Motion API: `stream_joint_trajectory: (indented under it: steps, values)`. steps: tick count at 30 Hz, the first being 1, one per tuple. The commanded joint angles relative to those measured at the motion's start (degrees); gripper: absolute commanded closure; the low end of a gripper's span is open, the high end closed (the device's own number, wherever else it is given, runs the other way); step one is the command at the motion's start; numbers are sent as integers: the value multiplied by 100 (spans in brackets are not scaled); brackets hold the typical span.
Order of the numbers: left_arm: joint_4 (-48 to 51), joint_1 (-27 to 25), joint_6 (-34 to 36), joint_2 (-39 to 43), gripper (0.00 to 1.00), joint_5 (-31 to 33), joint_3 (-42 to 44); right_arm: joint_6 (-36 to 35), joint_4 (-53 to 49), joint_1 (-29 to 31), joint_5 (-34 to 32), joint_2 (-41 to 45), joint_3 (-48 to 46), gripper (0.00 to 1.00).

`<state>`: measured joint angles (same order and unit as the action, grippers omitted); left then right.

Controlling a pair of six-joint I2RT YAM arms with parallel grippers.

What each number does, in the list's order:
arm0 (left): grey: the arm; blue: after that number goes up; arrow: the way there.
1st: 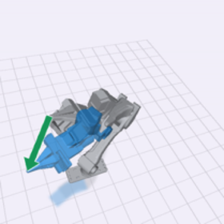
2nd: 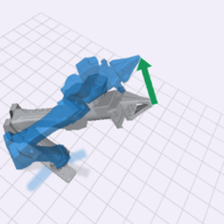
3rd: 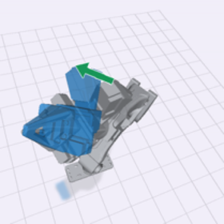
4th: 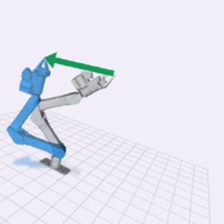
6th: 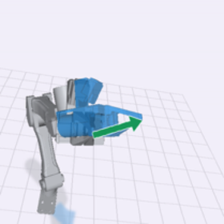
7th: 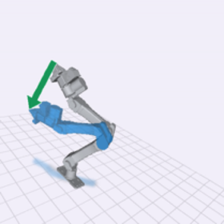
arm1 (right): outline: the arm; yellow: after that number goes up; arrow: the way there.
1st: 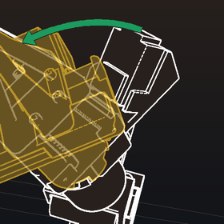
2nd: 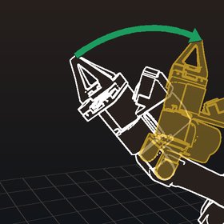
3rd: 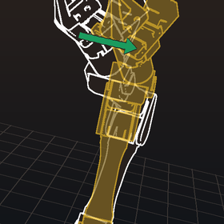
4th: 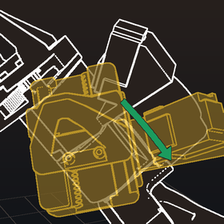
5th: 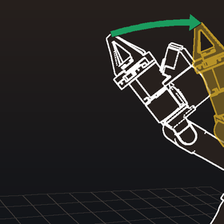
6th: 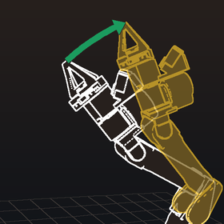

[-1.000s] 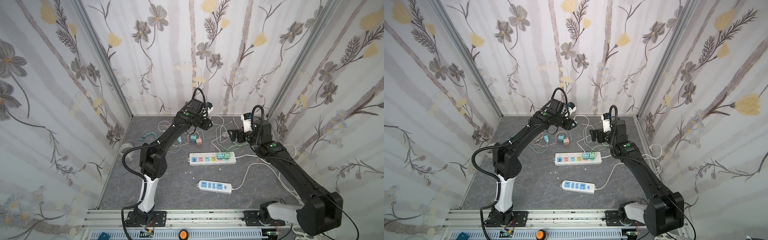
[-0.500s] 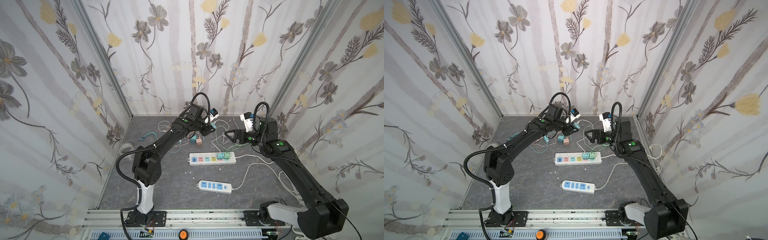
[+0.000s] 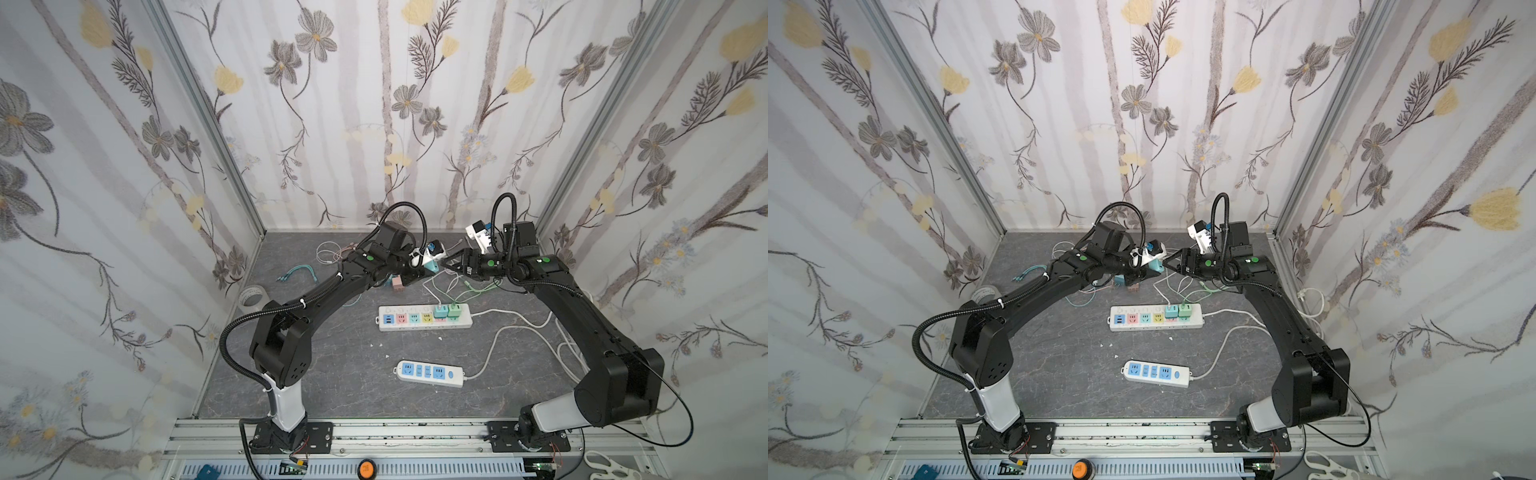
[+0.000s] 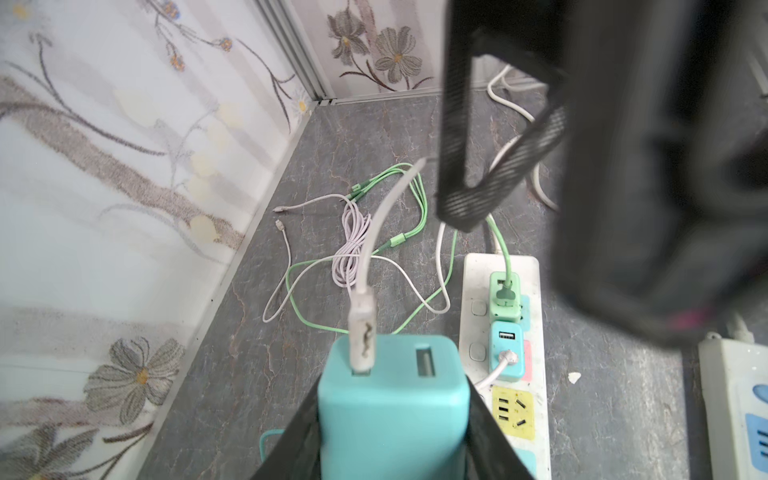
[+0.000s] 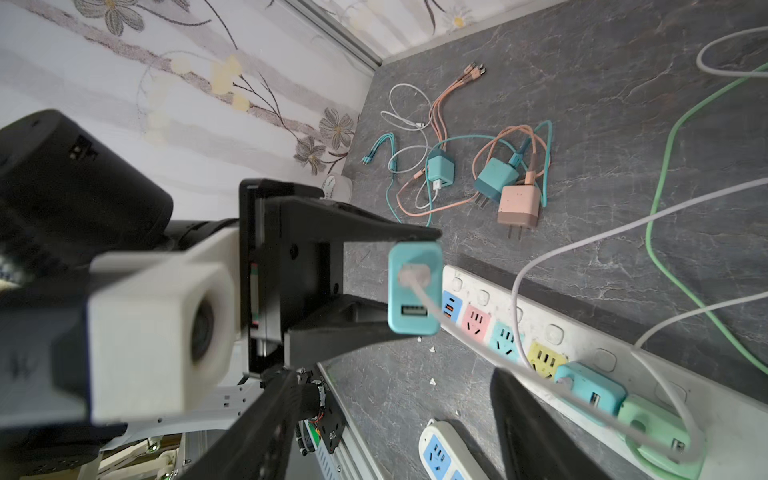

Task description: Insert the plug

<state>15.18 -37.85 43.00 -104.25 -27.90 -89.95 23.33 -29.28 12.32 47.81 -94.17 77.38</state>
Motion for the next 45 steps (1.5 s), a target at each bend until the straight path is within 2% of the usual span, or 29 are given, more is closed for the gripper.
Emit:
stream_joint_trajectory:
  steps: [1,4,16,20,24,30,42,45]
  values:
    - [-425,-57,697,112,100,153,32,-241,-195,1,132,-109,151,28]
    - [-400,-85,687,175,100,83,22,-425,-384,5,-208,-185,221,28]
    - [-332,-241,814,314,100,296,82,-620,-245,304,-62,-336,344,36]
    - [-325,-272,840,310,100,333,100,-586,-275,359,-377,-358,409,44]
    - [-346,-294,859,313,100,366,135,-526,-143,421,-412,-305,409,52]
    - [-359,-294,867,300,100,340,153,-549,-146,484,-431,-308,409,59]
    - [-403,-293,814,303,100,178,180,-377,236,551,-352,-314,322,64]
    - [-401,-294,814,309,100,90,180,-299,378,547,-334,-334,262,70]
